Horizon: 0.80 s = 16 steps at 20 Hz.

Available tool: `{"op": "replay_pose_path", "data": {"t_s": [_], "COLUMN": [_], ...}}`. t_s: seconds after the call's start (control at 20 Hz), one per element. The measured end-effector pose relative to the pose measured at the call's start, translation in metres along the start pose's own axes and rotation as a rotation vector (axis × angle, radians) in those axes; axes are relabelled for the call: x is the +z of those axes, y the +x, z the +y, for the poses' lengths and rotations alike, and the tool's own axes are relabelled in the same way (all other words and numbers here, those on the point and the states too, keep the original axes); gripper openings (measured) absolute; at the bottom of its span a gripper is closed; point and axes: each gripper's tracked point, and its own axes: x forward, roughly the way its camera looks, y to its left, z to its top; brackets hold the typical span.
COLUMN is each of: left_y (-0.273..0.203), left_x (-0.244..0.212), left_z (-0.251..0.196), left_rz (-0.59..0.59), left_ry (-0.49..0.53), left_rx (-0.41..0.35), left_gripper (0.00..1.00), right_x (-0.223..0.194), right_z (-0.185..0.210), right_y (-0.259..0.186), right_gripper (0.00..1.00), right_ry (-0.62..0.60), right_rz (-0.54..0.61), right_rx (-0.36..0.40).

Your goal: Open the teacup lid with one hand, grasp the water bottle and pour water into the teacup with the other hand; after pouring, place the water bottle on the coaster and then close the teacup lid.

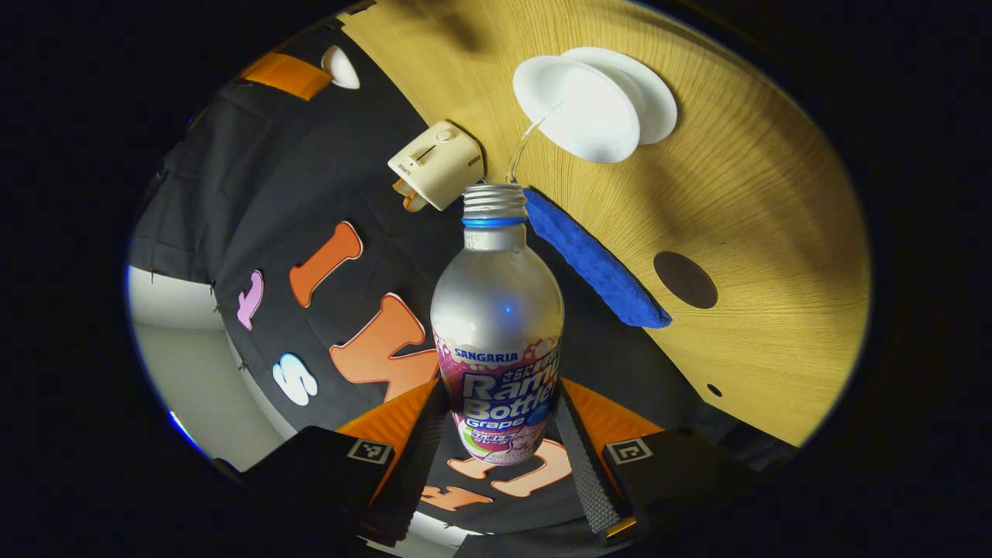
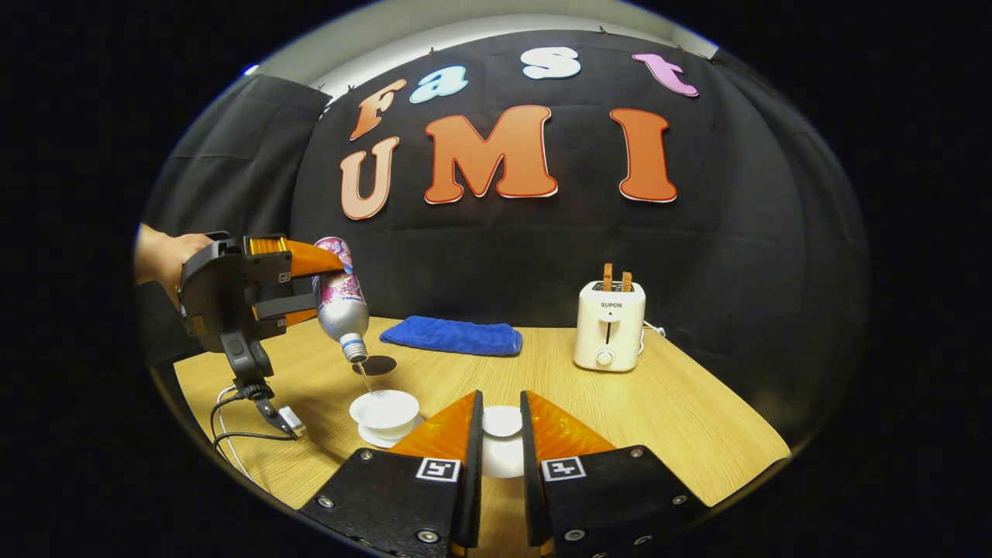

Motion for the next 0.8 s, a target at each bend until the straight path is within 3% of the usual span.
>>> {"op": "replay_pose_path", "data": {"t_s": [0.15, 0.2, 0.25, 0.3, 0.35, 0.55, 0.65, 0.8], "left_y": [-0.002, 0.001, 0.001, 0.003, 0.004, 0.003, 0.002, -0.004], "left_x": [0.005, 0.006, 0.005, 0.005, 0.003, -0.002, -0.01, -0.026], "left_z": [-0.002, -0.001, -0.001, 0.0, 0.001, 0.011, 0.012, 0.017], "left_rz": [-0.014, -0.017, -0.015, -0.017, -0.013, -0.005, 0.013, 0.041], "left_ry": [0.017, 0.017, 0.012, 0.001, -0.009, -0.052, -0.09, -0.206], "left_rx": [0.005, 0.003, 0.006, 0.007, 0.011, 0.045, 0.051, 0.094], "left_gripper": [0.88, 0.82, 0.85, 0.87, 0.82, 0.84, 0.87, 0.81], "right_x": [-0.001, -0.002, -0.002, -0.002, -0.001, -0.001, 0.001, 0.007], "right_z": [0.002, 0.002, 0.002, 0.003, 0.002, 0.004, 0.004, 0.005], "right_y": [0.0, 0.0, 0.0, 0.0, 0.0, 0.0, -0.002, -0.001], "right_gripper": [0.24, 0.24, 0.24, 0.24, 0.24, 0.24, 0.24, 0.24], "right_ry": [-0.004, -0.005, -0.007, -0.011, -0.013, -0.006, -0.004, -0.014], "right_rz": [0.006, 0.008, 0.012, 0.012, 0.012, 0.017, 0.019, 0.003], "right_rx": [0.004, 0.003, 0.003, 0.007, 0.005, 0.016, 0.009, 0.013]}}
